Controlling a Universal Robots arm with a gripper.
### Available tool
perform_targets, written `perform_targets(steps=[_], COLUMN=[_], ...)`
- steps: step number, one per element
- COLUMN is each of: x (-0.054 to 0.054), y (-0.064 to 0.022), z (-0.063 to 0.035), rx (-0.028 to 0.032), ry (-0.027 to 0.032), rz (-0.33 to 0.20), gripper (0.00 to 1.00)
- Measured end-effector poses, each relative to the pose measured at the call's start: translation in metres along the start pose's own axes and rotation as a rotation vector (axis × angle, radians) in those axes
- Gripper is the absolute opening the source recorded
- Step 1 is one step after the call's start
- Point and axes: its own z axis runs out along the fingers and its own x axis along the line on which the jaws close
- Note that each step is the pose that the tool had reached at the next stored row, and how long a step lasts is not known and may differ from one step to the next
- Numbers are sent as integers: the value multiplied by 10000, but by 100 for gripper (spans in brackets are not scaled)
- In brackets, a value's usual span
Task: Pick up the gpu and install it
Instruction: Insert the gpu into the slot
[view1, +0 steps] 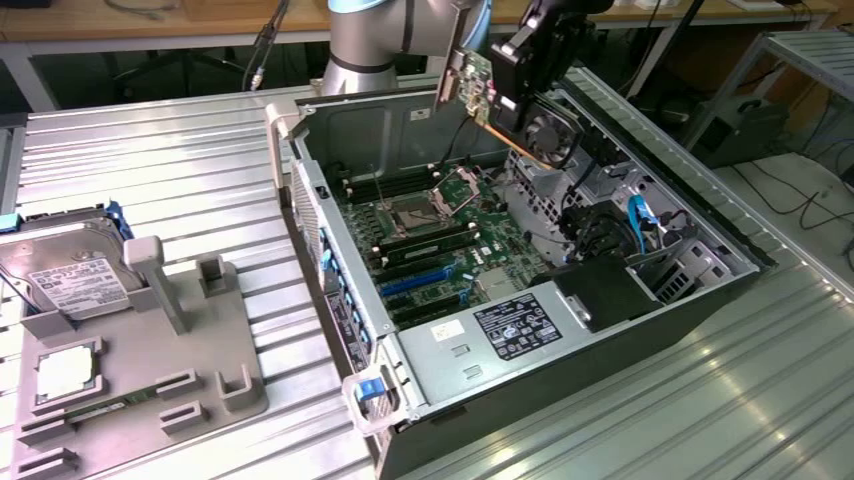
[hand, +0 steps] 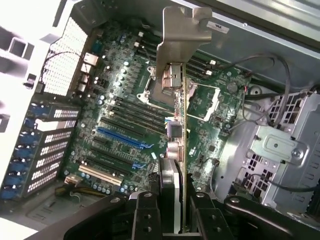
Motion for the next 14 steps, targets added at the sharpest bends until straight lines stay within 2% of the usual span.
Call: perform_targets(steps=[6,14], x=[0,0], y=[0,0], z=[0,2], rx=[7,17], ry=[34,87], rz=[-1071,-2793], gripper=[28,28])
